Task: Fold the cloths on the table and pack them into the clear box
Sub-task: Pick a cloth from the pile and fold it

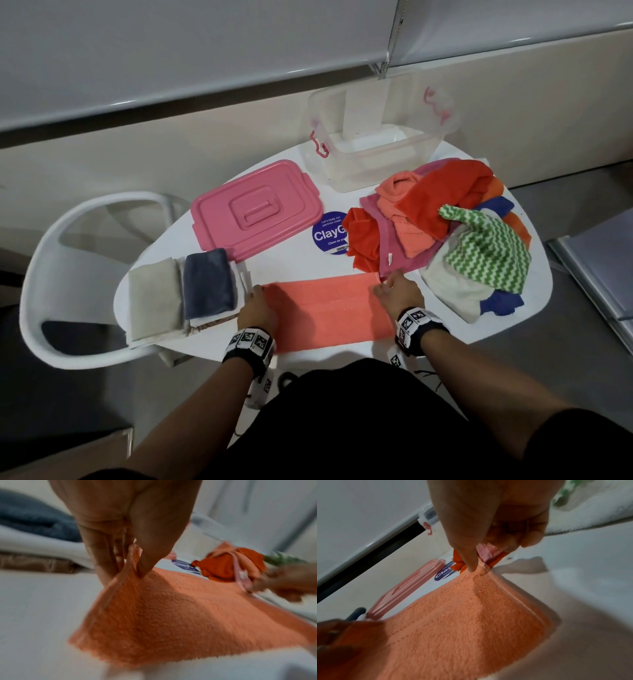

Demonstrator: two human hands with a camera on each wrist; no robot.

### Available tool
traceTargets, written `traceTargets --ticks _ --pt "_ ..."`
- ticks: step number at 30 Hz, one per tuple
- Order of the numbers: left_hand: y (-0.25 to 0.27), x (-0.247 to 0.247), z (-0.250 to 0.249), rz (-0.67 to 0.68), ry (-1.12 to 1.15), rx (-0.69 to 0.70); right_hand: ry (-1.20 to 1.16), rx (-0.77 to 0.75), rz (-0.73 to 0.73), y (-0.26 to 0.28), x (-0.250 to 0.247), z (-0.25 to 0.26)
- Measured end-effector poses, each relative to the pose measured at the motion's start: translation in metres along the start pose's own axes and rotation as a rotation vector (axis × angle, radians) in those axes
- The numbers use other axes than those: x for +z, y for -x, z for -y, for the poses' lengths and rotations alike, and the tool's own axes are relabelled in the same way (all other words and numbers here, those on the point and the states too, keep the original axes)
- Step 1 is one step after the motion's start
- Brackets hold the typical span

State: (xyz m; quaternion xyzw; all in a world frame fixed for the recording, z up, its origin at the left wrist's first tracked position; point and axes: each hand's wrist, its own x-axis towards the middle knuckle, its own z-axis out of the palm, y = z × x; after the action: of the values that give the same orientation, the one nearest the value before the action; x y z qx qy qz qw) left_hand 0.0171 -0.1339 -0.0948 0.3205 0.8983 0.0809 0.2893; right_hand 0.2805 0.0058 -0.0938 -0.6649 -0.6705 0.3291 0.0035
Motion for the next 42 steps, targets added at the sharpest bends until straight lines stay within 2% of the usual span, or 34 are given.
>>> traceTargets --ticks 2,3,5,7,10,13,16,18,19,21,24,28,31,36,39,42 --pt "0.008 0.001 -0.001 0.022 -0.045 -0.038 -0.017 -0.172 0.121 0.006 0.003 -0.002" --pt "0.013 0.001 0.0 0.031 -0.044 -0.073 -0.027 -0.236 0.225 0.01 0.006 -0.004" --pt "0.02 0.004 0.006 0.041 -0.058 -0.135 0.011 -0.308 0.435 0.017 0.013 -0.007" --pt "0.026 0.008 0.014 0.049 -0.118 -0.157 0.103 -0.319 0.52 0.023 0.018 -0.009" --pt "0.028 0.016 0.024 0.031 -0.121 -0.174 0.196 -0.272 0.495 0.029 0.022 -0.009" --pt "0.029 0.024 0.032 0.078 -0.04 -0.167 0.279 -0.231 0.51 0.029 0.022 -0.004" --pt "0.029 0.029 0.034 0.097 0.057 -0.117 0.173 -0.161 0.499 0.026 0.016 0.0" --pt "0.03 0.029 0.032 0.073 0.16 -0.1 0.04 -0.122 0.393 0.021 0.009 -0.004" --pt "0.031 0.028 0.031 0.061 0.224 -0.105 0.011 -0.126 0.36 0.019 0.008 -0.007" --pt "0.035 0.026 0.028 0.044 0.318 -0.131 0.036 -0.165 0.389 0.02 0.006 -0.01" --pt "0.038 0.017 0.021 0.081 0.344 -0.117 0.026 -0.208 0.398 0.022 0.005 -0.015" --pt "0.038 0.008 0.01 0.167 0.495 -0.092 -0.082 -0.235 0.255 0.016 0.009 -0.019" --pt "0.035 0.012 0.004 0.21 0.558 -0.122 -0.077 -0.24 0.381 0.016 0.011 -0.026" --pt "0.033 0.019 -0.003 0.272 0.529 -0.169 -0.09 -0.218 0.401 0.012 0.01 -0.033" --pt "0.041 0.015 -0.004 0.22 0.495 -0.171 -0.101 -0.206 0.409 0.01 0.009 -0.037" --pt "0.042 0.016 0.005 0.085 0.459 -0.16 -0.114 -0.201 0.401 0.011 0.008 -0.039"
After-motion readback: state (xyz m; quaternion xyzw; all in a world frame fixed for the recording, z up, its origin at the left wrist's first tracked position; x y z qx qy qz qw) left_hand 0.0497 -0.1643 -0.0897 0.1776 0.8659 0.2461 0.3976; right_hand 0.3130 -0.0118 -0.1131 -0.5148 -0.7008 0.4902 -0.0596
